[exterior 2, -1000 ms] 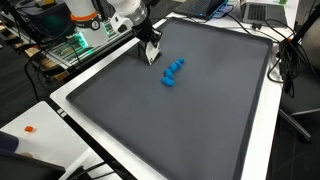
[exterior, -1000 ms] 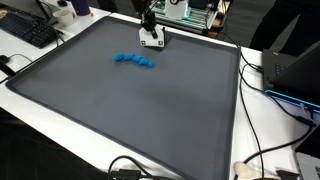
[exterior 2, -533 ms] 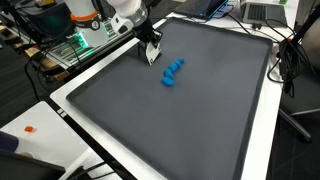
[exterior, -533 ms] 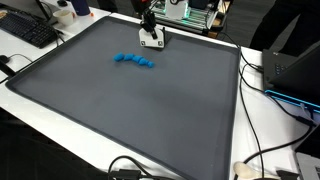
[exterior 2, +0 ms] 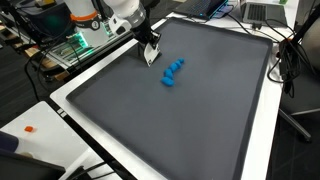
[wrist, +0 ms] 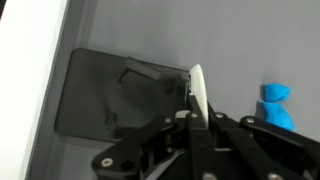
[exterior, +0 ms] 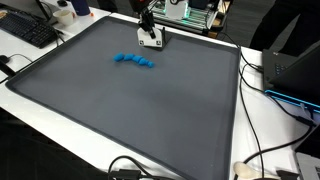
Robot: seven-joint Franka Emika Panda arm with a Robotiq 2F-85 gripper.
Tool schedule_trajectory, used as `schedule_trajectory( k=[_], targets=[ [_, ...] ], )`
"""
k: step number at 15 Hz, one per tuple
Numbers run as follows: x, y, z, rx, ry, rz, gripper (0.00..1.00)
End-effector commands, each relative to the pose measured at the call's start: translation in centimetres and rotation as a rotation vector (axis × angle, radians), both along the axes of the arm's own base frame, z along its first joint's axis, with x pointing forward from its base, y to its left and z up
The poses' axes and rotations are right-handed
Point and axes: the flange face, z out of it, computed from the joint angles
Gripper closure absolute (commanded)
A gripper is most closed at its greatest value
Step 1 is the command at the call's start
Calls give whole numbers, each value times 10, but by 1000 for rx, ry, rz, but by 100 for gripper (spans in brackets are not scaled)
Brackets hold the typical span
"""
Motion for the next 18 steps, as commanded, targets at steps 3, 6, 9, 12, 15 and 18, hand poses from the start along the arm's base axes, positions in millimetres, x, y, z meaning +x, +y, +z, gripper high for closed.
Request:
schedule_trajectory(
  k=[3, 6, 9, 12, 15, 18],
  targets=[
    [-5, 2, -12, 14, 60, 29, 99],
    [-4, 0, -5, -1, 46, 28, 99],
    [-3, 1, 0, -21, 39, 36, 99],
    [-1, 2, 3, -30, 34, 39, 99],
    [-2, 3, 3, -27, 48, 33, 99],
    [-3, 3, 1, -26, 65, 7, 99]
  ],
)
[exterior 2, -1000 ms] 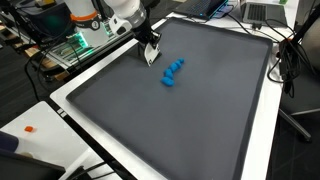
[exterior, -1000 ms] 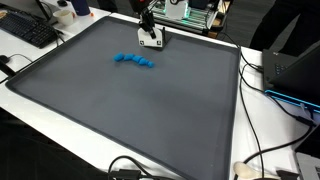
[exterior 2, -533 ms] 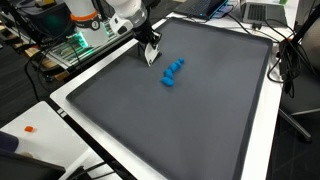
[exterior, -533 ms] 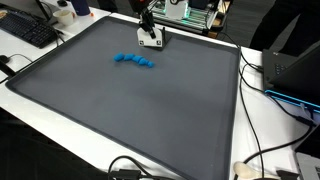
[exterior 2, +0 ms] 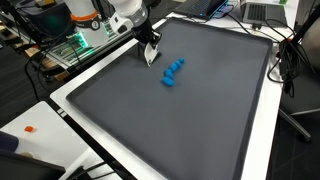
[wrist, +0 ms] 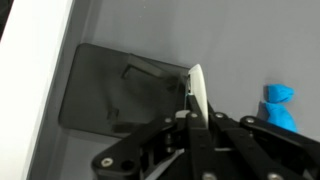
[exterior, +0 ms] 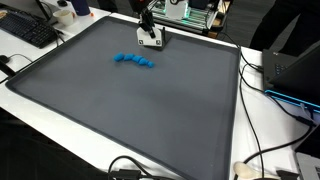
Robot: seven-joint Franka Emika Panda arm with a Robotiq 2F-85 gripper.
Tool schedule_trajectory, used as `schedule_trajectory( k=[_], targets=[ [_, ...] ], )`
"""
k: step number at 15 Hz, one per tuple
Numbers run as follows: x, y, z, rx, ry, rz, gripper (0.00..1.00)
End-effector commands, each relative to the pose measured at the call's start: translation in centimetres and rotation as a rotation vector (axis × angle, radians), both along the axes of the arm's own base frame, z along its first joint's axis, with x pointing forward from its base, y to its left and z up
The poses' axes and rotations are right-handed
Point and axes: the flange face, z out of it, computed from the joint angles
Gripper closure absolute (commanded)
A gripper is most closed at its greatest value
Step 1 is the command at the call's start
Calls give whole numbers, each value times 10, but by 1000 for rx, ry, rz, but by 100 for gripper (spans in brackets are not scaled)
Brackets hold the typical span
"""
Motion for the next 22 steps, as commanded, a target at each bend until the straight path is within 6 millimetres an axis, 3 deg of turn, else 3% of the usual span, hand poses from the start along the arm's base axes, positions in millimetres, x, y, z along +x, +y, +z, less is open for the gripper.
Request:
schedule_trajectory(
  k=[1, 9, 19, 20, 21, 22],
  targets=[
    [-9, 1, -3, 1, 45, -31, 99],
    [-11, 3, 3, -7, 57, -55, 99],
    [-15, 5, -6, 1, 77, -62, 99],
    [-15, 5, -7, -2, 78, -64, 92],
    [-15, 5, -7, 3, 80, -64, 69],
    [-17, 5, -10, -1, 91, -64, 67]
  ],
)
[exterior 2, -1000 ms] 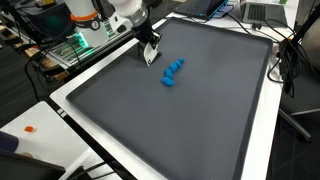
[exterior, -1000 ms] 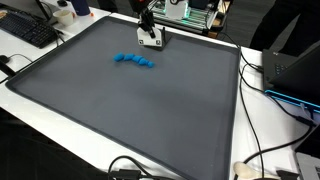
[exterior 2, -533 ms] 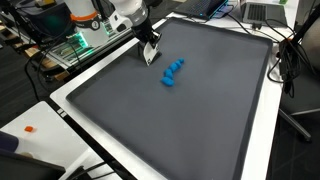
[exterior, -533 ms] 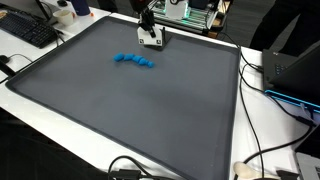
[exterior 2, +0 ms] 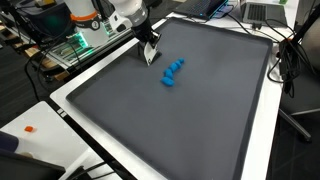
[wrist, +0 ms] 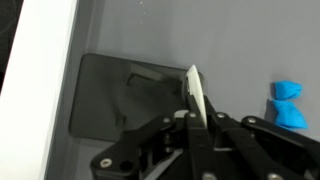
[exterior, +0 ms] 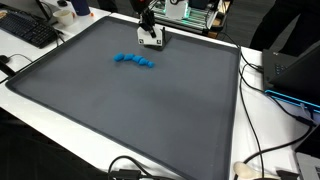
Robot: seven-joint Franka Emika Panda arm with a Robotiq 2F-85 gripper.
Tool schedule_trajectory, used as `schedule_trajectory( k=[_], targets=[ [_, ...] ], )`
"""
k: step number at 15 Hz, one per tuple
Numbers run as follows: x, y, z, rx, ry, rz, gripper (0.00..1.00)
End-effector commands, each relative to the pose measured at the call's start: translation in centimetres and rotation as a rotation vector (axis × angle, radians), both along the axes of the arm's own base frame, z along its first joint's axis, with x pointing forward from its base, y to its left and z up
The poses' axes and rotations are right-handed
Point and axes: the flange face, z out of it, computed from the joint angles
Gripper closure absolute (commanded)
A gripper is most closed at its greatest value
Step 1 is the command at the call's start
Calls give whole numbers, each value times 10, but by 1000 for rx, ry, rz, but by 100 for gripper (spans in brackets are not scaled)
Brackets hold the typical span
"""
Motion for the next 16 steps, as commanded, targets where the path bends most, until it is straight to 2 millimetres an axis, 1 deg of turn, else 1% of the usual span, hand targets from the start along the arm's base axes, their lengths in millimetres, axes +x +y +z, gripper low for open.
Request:
schedule_trajectory(
  k=[1, 3, 4, 6, 9, 10, 11, 14, 16],
  targets=[
    [-15, 2, -10, 4, 51, -9, 67],
    [-19, 2, -11, 2, 59, -11, 53],
    [-20, 1, -10, 0, 56, -12, 45],
    [-18, 1, -3, -1, 39, -14, 31],
    [-16, 1, 6, -2, 22, -8, 7],
    [-15, 0, 10, -5, 16, -8, 1],
    [-14, 1, 15, -4, 13, -4, 0],
    [-14, 2, 31, -8, 8, 27, 0],
    [-14, 4, 48, -20, -7, 75, 0]
  ],
)
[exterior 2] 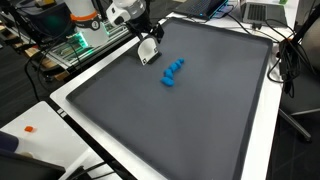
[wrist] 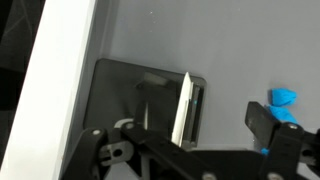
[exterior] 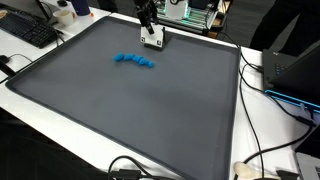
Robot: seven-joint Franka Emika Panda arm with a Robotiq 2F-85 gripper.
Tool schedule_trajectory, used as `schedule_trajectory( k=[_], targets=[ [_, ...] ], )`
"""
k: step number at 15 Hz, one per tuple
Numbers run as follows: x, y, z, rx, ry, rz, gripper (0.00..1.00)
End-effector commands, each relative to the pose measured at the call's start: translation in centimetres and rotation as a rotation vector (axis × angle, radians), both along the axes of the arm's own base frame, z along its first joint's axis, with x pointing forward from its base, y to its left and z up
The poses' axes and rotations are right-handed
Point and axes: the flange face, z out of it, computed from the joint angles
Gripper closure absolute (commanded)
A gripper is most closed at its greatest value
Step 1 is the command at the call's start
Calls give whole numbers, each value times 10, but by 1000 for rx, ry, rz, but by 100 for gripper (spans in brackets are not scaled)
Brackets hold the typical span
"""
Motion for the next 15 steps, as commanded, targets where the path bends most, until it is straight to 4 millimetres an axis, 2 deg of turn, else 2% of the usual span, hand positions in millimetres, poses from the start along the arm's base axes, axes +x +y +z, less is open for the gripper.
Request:
schedule_trajectory(
  k=[1, 5, 8, 15],
  targets=[
    [-6, 1, 34, -25, -20, 74, 0],
    [7, 10, 79, -110, -114, 298, 0],
    [25, 23, 106, -131, -164, 453, 0],
    [56, 45, 141, -139, -255, 816, 0]
  ],
)
